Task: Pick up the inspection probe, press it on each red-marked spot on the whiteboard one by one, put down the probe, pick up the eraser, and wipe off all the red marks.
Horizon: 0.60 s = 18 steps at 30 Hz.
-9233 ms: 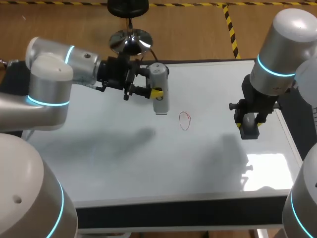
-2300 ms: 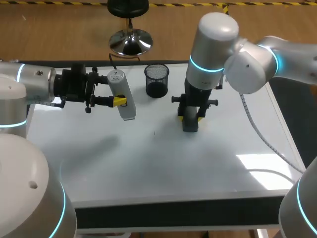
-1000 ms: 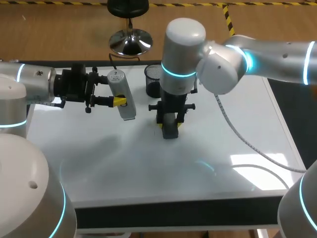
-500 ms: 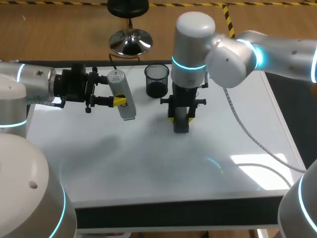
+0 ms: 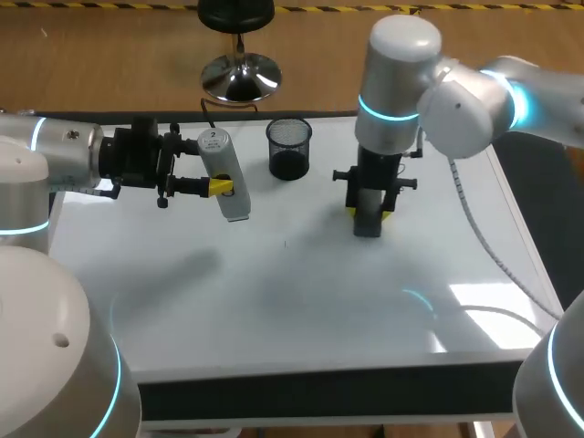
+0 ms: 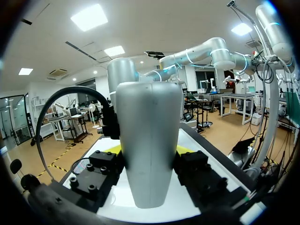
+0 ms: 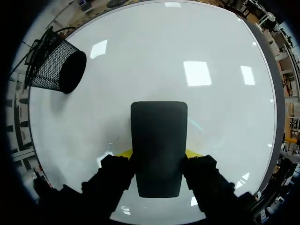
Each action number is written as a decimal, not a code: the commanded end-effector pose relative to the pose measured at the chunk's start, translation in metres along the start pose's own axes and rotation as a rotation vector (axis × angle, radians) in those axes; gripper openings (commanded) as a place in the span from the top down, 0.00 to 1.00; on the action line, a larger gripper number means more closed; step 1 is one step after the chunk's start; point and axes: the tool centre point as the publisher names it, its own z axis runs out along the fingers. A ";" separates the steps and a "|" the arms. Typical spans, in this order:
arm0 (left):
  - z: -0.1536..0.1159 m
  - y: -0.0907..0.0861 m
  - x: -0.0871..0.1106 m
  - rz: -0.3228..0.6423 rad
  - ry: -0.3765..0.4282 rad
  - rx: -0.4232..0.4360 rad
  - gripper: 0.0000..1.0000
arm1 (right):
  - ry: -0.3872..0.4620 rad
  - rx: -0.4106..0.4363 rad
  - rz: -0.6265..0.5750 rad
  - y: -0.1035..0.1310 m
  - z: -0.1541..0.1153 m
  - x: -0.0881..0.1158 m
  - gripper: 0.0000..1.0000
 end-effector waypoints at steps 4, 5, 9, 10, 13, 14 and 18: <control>0.000 -0.001 0.001 0.001 -0.002 0.000 1.00 | 0.025 -0.017 0.006 -0.006 -0.009 -0.037 1.00; 0.000 -0.001 0.001 0.001 -0.002 0.000 1.00 | 0.024 -0.024 0.006 -0.007 -0.012 -0.039 1.00; 0.000 -0.001 0.001 0.001 -0.002 0.000 1.00 | 0.023 -0.032 0.003 -0.010 -0.021 -0.049 1.00; 0.000 -0.001 0.001 0.001 -0.002 0.000 1.00 | 0.024 -0.032 -0.006 -0.011 -0.023 -0.051 1.00; 0.000 -0.001 0.001 0.001 -0.002 0.000 1.00 | 0.019 -0.038 -0.026 -0.014 -0.027 -0.056 1.00; 0.000 -0.001 0.001 0.001 -0.002 0.000 1.00 | 0.019 -0.039 -0.030 -0.015 -0.028 -0.059 1.00; 0.000 -0.001 0.001 0.001 -0.002 0.000 1.00 | 0.011 -0.044 -0.047 -0.018 -0.031 -0.069 1.00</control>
